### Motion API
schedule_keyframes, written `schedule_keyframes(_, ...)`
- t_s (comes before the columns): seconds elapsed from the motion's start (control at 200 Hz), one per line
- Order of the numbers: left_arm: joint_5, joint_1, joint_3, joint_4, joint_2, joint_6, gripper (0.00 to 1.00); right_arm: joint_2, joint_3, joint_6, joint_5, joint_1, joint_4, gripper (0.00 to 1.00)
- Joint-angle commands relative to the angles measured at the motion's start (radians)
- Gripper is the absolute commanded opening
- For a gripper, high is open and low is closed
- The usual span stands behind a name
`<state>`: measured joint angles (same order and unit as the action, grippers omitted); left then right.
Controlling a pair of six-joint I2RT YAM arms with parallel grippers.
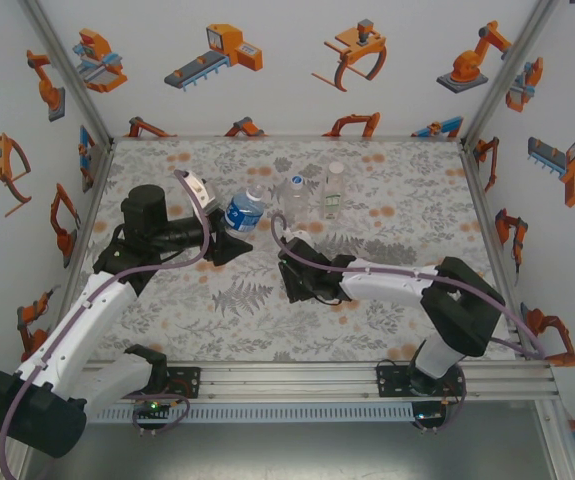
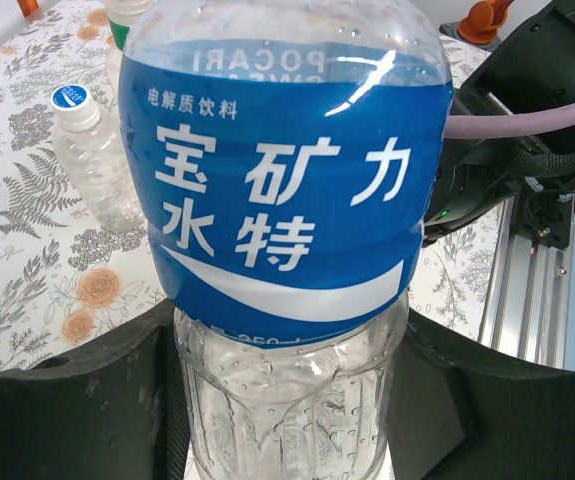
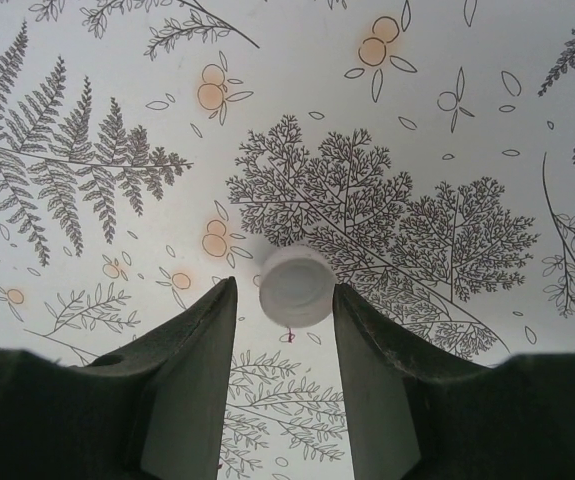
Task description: Screw on the bottle caps
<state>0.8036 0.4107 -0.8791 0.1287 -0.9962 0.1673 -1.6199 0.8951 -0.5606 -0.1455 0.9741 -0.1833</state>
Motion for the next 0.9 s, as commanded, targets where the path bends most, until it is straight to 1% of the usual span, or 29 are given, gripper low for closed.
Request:
schedule_keyframes(0.0, 0.006, -0.009, -0.011, -0.008, 0.019, 0.010, 0.08, -0.021, 0.024, -0.017, 0.011, 0.004, -0.009, 0.43)
schedule_keyframes(0.205, 0.007, -0.010, -0.011, -0.008, 0.019, 0.012, 0.08, -0.044, 0.028, -0.019, 0.017, 0.004, -0.010, 0.43)
schedule_keyframes(0.536, 0.007, -0.012, -0.012, -0.009, 0.016, 0.011, 0.08, 0.018, 0.082, -0.010, 0.006, 0.004, -0.074, 0.43)
schedule_keyframes(0.681, 0.007, -0.012, -0.012, -0.007, 0.016, 0.009, 0.08, 0.015, 0.095, -0.018, 0.027, 0.004, -0.082, 0.43)
schedule_keyframes(0.891, 0.006, -0.013, -0.014, -0.006, 0.012, 0.009, 0.08, -0.001, 0.098, -0.019, 0.024, 0.004, -0.095, 0.43)
